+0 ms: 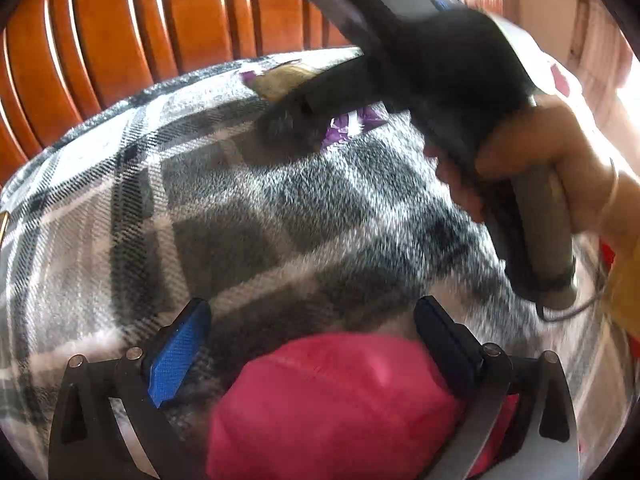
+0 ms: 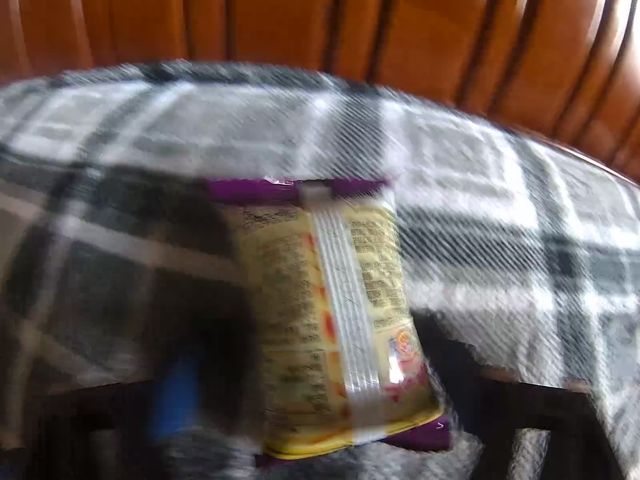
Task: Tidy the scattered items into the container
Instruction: 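Grasp the purple-and-yellow snack packet with the right gripper while the left gripper holds the pink cloth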
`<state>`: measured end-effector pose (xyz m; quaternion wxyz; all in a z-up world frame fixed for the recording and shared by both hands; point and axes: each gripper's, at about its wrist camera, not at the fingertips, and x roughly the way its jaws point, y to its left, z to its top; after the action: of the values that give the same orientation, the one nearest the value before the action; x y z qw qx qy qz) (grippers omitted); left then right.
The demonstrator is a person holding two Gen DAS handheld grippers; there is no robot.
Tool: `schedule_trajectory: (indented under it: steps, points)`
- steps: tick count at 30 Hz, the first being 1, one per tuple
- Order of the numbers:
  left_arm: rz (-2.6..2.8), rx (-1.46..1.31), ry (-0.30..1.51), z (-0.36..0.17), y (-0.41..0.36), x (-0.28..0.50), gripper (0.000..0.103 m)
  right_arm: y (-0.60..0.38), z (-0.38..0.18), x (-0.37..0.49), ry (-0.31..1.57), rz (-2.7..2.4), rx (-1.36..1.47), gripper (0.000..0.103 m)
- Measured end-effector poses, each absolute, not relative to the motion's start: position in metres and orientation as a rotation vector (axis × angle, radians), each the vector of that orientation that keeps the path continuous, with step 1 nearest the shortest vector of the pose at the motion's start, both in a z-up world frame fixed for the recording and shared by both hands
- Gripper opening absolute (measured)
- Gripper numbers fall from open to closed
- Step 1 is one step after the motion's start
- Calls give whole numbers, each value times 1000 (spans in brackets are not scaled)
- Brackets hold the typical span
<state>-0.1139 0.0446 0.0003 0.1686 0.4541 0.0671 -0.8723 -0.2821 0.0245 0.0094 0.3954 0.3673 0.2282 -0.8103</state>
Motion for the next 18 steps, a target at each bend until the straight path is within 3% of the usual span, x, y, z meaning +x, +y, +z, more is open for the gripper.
schedule_trajectory:
  steps: [13,16,18]
  points:
    - [-2510,1311,143,-2,44,-114,102,101,33,-271,579,-2222,980,54]
    - [-2528,1327,138,1,46,-113,91,116,33,-276,533,-2237,1036,54]
    - [-2546,1319,124,3,53,-109,72,125,35,-276,504,-2245,1054,54]
